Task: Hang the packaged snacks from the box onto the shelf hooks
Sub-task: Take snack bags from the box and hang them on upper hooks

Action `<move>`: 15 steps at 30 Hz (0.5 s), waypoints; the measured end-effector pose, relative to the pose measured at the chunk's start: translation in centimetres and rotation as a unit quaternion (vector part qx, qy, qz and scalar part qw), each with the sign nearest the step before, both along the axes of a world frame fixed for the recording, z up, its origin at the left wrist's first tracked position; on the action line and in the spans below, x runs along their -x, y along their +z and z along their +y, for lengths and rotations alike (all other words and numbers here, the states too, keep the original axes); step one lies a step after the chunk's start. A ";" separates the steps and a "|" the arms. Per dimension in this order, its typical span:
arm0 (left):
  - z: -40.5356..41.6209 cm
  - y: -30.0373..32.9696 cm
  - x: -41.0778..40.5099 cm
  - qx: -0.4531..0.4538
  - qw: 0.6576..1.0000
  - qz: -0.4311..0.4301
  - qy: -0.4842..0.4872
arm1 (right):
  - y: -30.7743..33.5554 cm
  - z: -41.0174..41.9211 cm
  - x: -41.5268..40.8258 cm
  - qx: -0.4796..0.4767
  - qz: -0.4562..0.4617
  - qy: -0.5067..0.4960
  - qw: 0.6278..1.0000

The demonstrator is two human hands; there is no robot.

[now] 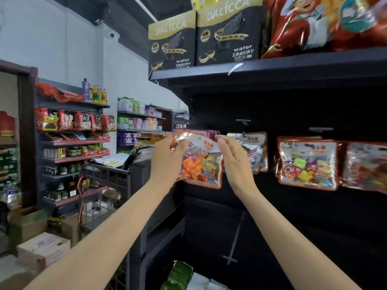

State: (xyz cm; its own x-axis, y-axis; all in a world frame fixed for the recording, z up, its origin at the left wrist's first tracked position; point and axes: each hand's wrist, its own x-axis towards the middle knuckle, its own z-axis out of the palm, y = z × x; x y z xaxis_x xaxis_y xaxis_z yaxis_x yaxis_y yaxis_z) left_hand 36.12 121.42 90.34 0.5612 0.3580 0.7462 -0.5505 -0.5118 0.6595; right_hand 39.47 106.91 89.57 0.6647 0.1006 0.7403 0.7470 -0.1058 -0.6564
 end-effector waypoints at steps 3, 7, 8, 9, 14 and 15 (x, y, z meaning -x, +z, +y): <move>-5.1 0.2 -0.2 0.004 0.997 -0.048 -0.052 | -0.2 -4.2 1.5 0.041 -0.043 -0.049 0.997; -11.8 0.2 -0.1 -0.032 0.980 -0.156 -0.119 | 0.5 -10.1 3.0 0.015 -0.069 -0.164 0.984; -13.3 0.2 -0.3 -0.049 0.979 -0.159 -0.122 | 0.8 -11.5 3.4 0.003 -0.060 -0.186 0.981; -14.8 0.3 -0.6 -0.069 0.979 -0.154 -0.118 | 1.1 -12.8 3.7 -0.003 -0.050 -0.207 0.977; -19.2 0.4 -2.5 -0.102 0.982 -0.044 -0.155 | 1.7 -17.5 2.8 0.057 -0.017 -0.283 0.957; -19.7 0.4 -2.9 -0.108 0.981 -0.025 -0.157 | 1.6 -18.1 2.3 0.070 -0.010 -0.294 0.953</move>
